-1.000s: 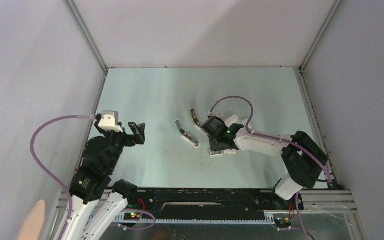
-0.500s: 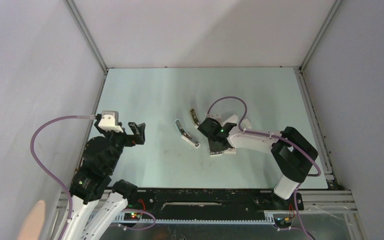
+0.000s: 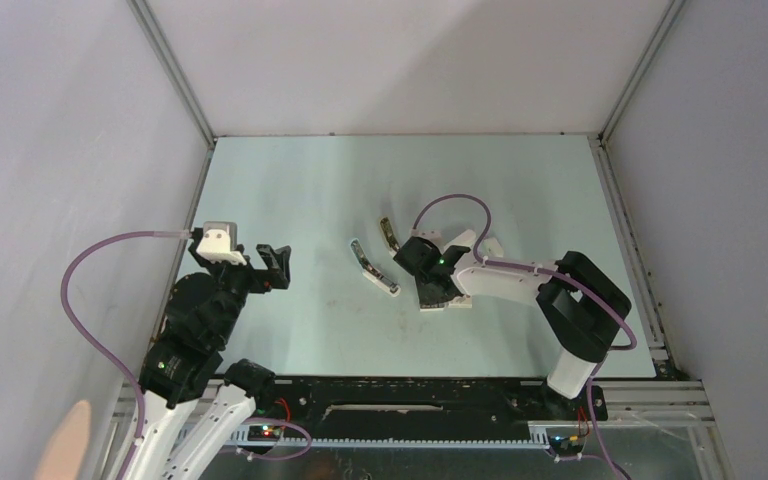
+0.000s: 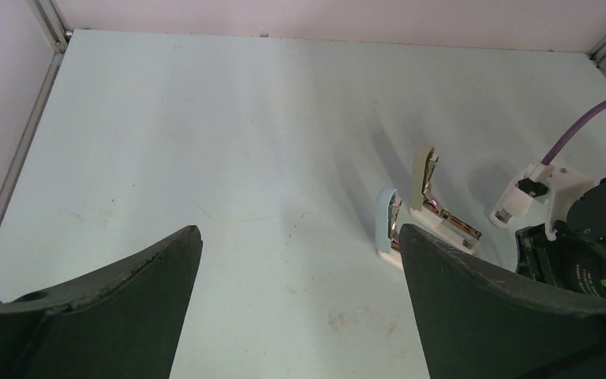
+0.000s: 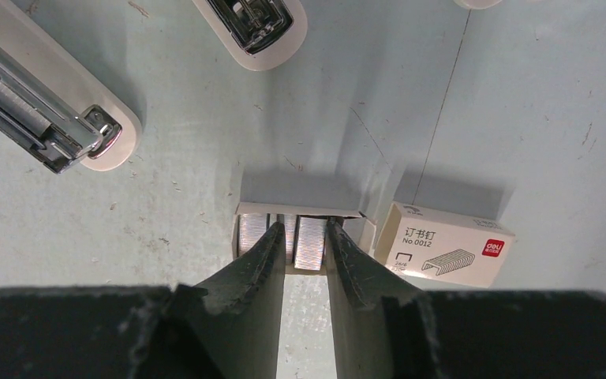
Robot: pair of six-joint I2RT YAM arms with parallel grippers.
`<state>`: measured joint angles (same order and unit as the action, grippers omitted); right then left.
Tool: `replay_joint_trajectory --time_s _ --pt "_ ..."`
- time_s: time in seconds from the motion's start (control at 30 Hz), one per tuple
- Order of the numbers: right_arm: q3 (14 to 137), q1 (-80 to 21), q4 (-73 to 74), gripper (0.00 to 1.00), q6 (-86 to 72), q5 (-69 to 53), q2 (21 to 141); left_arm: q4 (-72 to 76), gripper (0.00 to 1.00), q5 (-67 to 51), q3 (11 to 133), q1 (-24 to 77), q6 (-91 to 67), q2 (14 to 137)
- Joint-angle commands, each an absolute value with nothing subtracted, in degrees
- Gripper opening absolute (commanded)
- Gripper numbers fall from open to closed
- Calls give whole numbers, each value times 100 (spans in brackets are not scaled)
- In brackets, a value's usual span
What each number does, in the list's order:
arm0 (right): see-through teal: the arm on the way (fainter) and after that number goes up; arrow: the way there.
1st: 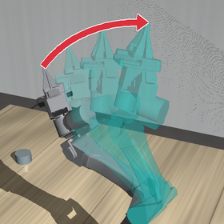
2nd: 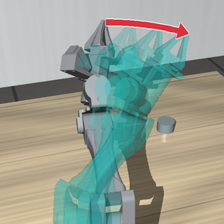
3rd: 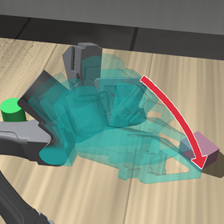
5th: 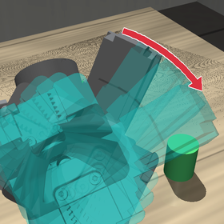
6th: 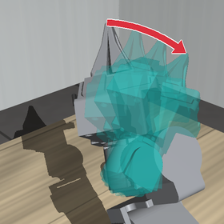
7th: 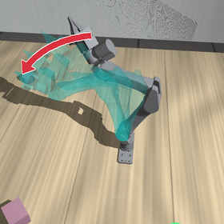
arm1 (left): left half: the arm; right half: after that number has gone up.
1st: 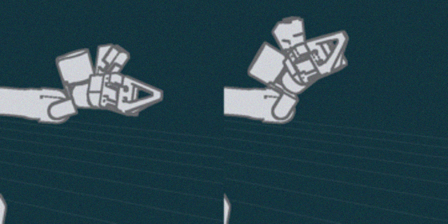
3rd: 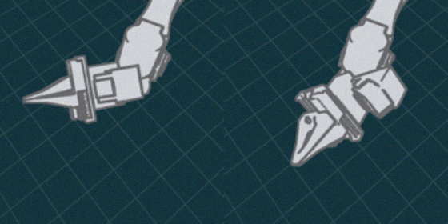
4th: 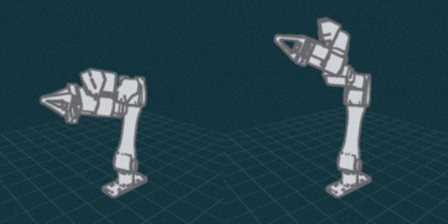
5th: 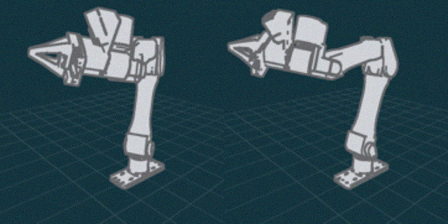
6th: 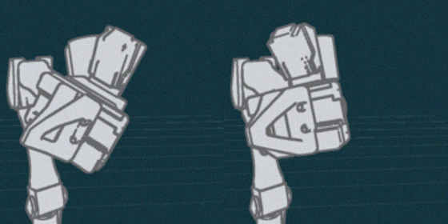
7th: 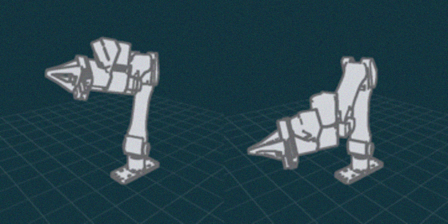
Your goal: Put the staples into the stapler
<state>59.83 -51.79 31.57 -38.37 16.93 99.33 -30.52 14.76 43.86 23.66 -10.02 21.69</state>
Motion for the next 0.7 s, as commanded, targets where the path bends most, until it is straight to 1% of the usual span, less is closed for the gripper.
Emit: replay_joint_trajectory --time_s 0.0,0.33,0.67 --pt "6161 -5220 3068 27 -3806 1726 10015 -2821 98 1435 4366 2382 -949 2145" --pt "6161 -5179 3025 27 -3855 1606 10212 -2823 98 1424 4367 2382 -949 2152" --pt "6161 -5185 3075 16 -3845 1693 10111 -2825 98 1435 4366 2382 -949 2162"
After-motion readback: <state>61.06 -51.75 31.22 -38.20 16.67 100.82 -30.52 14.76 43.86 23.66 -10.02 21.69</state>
